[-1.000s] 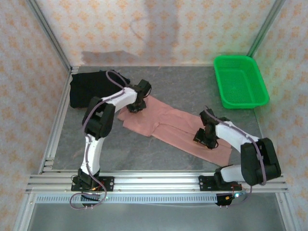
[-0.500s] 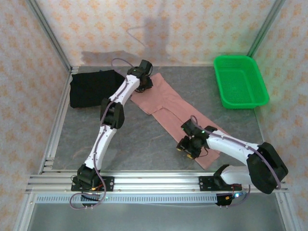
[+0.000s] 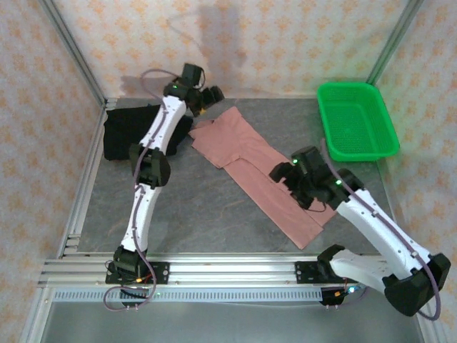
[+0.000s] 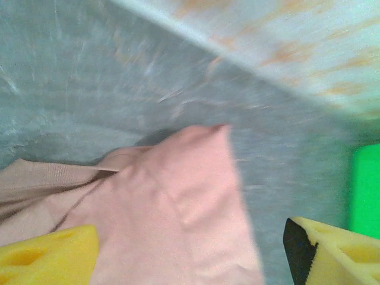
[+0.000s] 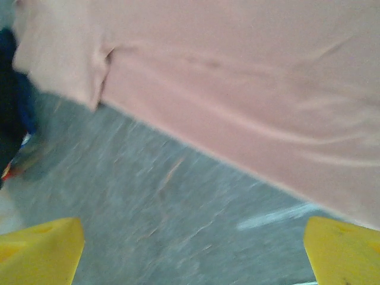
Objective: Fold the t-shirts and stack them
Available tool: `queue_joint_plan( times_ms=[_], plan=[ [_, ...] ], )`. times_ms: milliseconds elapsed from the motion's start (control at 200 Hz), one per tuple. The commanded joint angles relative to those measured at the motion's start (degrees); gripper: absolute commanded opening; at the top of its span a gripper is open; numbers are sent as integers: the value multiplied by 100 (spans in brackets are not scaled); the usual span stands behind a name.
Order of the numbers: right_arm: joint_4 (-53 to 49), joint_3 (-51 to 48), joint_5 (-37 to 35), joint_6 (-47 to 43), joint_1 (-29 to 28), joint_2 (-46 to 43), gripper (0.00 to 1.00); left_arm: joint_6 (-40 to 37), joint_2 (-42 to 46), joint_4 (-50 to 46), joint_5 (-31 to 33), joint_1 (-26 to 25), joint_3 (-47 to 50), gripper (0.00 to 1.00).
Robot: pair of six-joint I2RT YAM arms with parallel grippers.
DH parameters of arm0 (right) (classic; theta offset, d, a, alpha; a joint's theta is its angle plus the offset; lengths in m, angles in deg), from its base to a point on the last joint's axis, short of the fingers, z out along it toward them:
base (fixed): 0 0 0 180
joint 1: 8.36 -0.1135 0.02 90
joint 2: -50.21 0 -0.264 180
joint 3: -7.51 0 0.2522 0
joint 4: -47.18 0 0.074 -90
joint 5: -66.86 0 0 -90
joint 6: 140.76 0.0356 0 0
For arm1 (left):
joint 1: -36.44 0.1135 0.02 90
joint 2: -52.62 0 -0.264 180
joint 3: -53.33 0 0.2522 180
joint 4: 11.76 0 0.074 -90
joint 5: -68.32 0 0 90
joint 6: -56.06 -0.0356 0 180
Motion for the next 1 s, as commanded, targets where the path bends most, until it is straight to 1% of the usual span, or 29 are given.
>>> queue_joint_plan(
  times_ms=[0,50,85,150,185,290,320,370,425,550,711,771,856,996],
  plan=[
    [-1181,38,-117,-1655,923,76,95,-487,1386,-572,172,-107,217,82],
    [-1136,-45,-24,-2030,1332,192,93,-600,1736,-716,433,-224,663,82],
    [-1055,-98,79,-2242,1561,321,91,-842,1935,-777,651,-331,1019,82],
    [-849,-217,120,-2439,1760,598,81,-976,2192,-848,1027,-557,1623,78],
    [-709,-313,139,-2474,1811,732,74,-934,2296,-779,1214,-691,2026,75],
    [-214,-700,232,-2363,1840,1092,49,-663,2331,-219,1371,-991,3037,61],
    [-88,-822,205,-2289,1839,1144,40,-481,2226,-201,1539,-1052,3124,58],
    [154,-1059,160,-2105,1835,1153,27,-397,1976,-208,1729,-1124,3161,51],
    [453,-1326,186,-1900,1834,1114,19,-293,1703,-160,1886,-1181,3178,45],
    [714,-1742,62,-1563,1747,1063,14,-161,1111,-51,2243,-1205,3047,37],
    [820,-2042,-264,-1101,1228,1081,12,-153,298,-427,2741,-1186,2369,30],
    [864,-2119,-404,-951,1054,1133,11,-142,25,-509,2743,-1176,2141,28],
    [808,-2097,-713,-728,630,1265,11,-110,-439,-753,2721,-1149,1635,26],
    [892,-2082,-750,-226,-6,1695,10,-133,-949,-836,2459,-1120,1092,26]
  ],
)
